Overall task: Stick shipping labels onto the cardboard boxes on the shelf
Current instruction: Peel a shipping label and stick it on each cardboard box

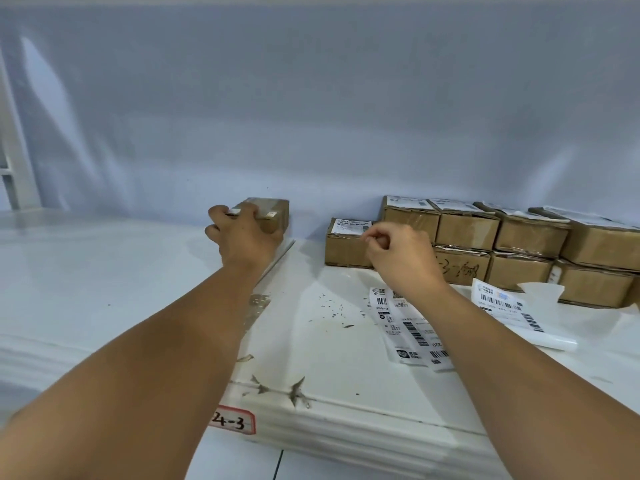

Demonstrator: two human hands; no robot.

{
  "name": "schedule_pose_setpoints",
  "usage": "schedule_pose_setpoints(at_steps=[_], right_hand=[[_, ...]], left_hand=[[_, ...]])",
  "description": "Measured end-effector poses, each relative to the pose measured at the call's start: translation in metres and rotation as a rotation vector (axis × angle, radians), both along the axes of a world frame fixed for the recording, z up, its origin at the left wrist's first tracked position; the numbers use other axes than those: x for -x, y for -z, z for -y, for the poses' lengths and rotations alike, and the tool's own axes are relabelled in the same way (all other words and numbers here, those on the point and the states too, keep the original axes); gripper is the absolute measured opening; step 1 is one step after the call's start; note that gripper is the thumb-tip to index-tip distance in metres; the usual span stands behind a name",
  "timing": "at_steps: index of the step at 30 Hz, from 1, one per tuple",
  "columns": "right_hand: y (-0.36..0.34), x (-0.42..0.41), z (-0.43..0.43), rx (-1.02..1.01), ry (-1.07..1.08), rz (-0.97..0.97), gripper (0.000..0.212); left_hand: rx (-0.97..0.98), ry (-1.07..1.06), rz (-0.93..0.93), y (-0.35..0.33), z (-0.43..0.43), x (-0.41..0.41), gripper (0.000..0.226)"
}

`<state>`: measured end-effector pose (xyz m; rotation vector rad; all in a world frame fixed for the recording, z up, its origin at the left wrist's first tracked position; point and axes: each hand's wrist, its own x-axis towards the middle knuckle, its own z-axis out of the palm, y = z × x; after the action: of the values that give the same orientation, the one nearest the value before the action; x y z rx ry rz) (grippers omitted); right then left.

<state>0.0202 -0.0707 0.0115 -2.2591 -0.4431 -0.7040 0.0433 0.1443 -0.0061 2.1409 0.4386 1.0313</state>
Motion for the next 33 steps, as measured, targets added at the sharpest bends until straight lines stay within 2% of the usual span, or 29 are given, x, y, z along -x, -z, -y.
schedule_pose_setpoints(at_steps=[2, 4, 6, 8, 9, 10, 12, 14, 17, 19, 21, 24, 26, 27, 29, 31, 33], right_hand=[[0.0, 0.001, 0.0, -0.036, -0.017, 0.042, 0.023], [0.001, 0.004, 0.001, -0.007, 0.017, 0.199, 0.023], [0.0, 0.007, 0.001, 0.193, 0.188, 0.425, 0.023], [-0.004, 0.01, -0.004, 0.392, 0.307, 0.433, 0.025], [-0.006, 0.011, -0.007, 0.394, 0.298, 0.363, 0.026], [-0.01, 0.015, -0.01, 0.282, 0.24, 0.257, 0.026], [-0.019, 0.025, -0.015, -0.159, 0.032, 0.02, 0.023], [-0.03, 0.043, -0.016, -0.542, -0.142, -0.216, 0.03], [-0.043, 0.071, -0.001, -0.866, -0.375, -0.546, 0.041], [-0.043, 0.077, 0.015, -0.887, -0.43, -0.579, 0.035], [-0.04, 0.083, 0.036, -0.915, -0.421, -0.589, 0.036], [-0.032, 0.096, 0.065, -0.961, -0.401, -0.705, 0.034], [-0.023, 0.104, 0.083, -0.894, -0.355, -0.773, 0.03], [-0.018, 0.104, 0.091, -0.864, -0.34, -0.783, 0.039], [-0.012, 0.103, 0.104, -0.842, -0.316, -0.786, 0.058], [-0.01, 0.104, 0.111, -0.826, -0.3, -0.81, 0.049], [-0.008, 0.103, 0.116, -0.801, -0.292, -0.852, 0.033]], left_hand=[[-0.025, -0.037, 0.14, -0.008, 0.01, 0.007, 0.044], [-0.031, -0.032, 0.268, -0.018, 0.023, 0.021, 0.045], [-0.021, 0.038, 0.321, -0.025, 0.038, 0.037, 0.05], [-0.001, 0.12, 0.331, -0.026, 0.054, 0.054, 0.053], [-0.003, 0.138, 0.345, -0.024, 0.061, 0.063, 0.055], [-0.006, 0.143, 0.363, -0.024, 0.068, 0.073, 0.056], [0.01, 0.146, 0.391, -0.021, 0.081, 0.09, 0.058], [0.045, 0.191, 0.39, -0.02, 0.09, 0.108, 0.059], [-0.019, 0.259, 0.346, -0.015, 0.105, 0.13, 0.061], [-0.136, 0.313, 0.354, -0.011, 0.116, 0.144, 0.064], [-0.122, 0.495, 0.381, -0.013, 0.127, 0.157, 0.064], [0.241, 0.748, 0.368, -0.021, 0.135, 0.161, 0.034], [0.573, 0.773, 0.285, -0.024, 0.14, 0.149, 0.01], [0.65, 0.756, 0.181, -0.022, 0.141, 0.142, 0.013], [0.583, 0.763, -0.048, -0.015, 0.144, 0.128, 0.022], [0.316, 0.746, -0.19, -0.004, 0.141, 0.119, 0.023], [0.085, 0.728, -0.254, 0.005, 0.138, 0.114, 0.028]])
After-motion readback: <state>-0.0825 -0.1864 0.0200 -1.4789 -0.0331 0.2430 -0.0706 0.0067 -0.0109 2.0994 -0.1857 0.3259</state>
